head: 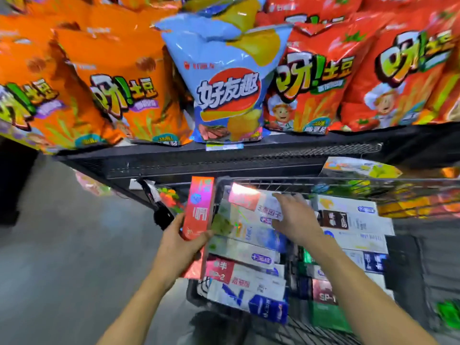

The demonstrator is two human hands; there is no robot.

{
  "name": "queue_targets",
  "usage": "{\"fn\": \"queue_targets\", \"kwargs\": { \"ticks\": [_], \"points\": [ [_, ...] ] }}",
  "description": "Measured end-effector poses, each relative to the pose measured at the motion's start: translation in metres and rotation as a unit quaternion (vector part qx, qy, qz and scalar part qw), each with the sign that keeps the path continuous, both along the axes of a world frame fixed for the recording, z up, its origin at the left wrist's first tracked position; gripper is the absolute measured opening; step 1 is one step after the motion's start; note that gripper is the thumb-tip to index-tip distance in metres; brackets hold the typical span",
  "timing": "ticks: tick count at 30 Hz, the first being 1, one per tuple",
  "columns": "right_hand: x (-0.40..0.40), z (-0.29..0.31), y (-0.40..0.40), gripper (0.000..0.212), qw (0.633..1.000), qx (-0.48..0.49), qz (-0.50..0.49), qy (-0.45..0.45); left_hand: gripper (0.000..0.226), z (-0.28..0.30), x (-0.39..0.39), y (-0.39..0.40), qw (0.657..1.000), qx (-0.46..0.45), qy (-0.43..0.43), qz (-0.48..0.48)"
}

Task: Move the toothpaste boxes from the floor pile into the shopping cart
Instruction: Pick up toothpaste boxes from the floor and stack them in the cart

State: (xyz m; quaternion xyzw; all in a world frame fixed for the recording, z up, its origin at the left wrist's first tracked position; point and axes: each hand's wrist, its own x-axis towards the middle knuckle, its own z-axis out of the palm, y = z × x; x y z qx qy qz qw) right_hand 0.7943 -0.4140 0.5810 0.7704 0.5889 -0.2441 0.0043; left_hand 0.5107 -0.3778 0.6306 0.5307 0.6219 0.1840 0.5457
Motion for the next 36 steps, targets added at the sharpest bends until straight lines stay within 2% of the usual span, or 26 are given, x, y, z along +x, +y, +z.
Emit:
{"fn": "queue_targets", "kwargs": {
  "ticks": [3, 5, 12, 16, 20, 24, 28, 33, 36],
  "points": [
    [0.005, -0.027, 0.03, 0.076, 0.998, 0.012, 0.059, -0.012, 0.041, -0.018, 0.005, 0.001, 1.0, -0.001, 0.012, -0.002],
    [0.005, -0.047, 0.046, 0.07, 0.996, 0.03, 0.078, -0.006, 0.043, -0.033, 0.009, 0.007, 0.999, 0.021, 0.026, -0.006],
    [0.006, -0.083, 0.069, 0.067, 0.996, 0.042, 0.075, 0.026, 0.045, -0.074, 0.012, 0.019, 0.999, 0.039, 0.024, -0.012],
    [0.014, -0.097, 0.064, 0.071, 0.997, 0.042, 0.067, 0.027, 0.064, -0.09, 0.004, 0.017, 0.999, 0.037, 0.017, -0.001],
    [0.018, -0.103, 0.056, 0.076, 0.998, 0.011, 0.059, -0.001, 0.062, -0.1, -0.004, 0.014, 0.999, 0.037, 0.021, -0.006],
    [0.014, -0.116, 0.06, 0.073, 0.997, 0.017, 0.078, 0.02, 0.06, -0.102, -0.008, 0.014, 0.999, 0.044, 0.021, -0.021],
    [-0.004, -0.108, 0.064, 0.058, 0.997, 0.039, 0.057, 0.036, 0.061, -0.099, -0.007, 0.016, 0.997, 0.05, 0.027, -0.044],
    [-0.003, -0.086, 0.043, 0.056, 0.999, 0.044, 0.02, 0.016, 0.06, -0.091, 0.009, 0.012, 0.99, 0.079, 0.041, -0.109],
    [0.019, -0.059, 0.005, 0.054, 0.997, 0.065, -0.031, 0.006, 0.058, -0.082, 0.034, 0.009, 0.972, 0.132, 0.07, -0.183]
  ]
}}
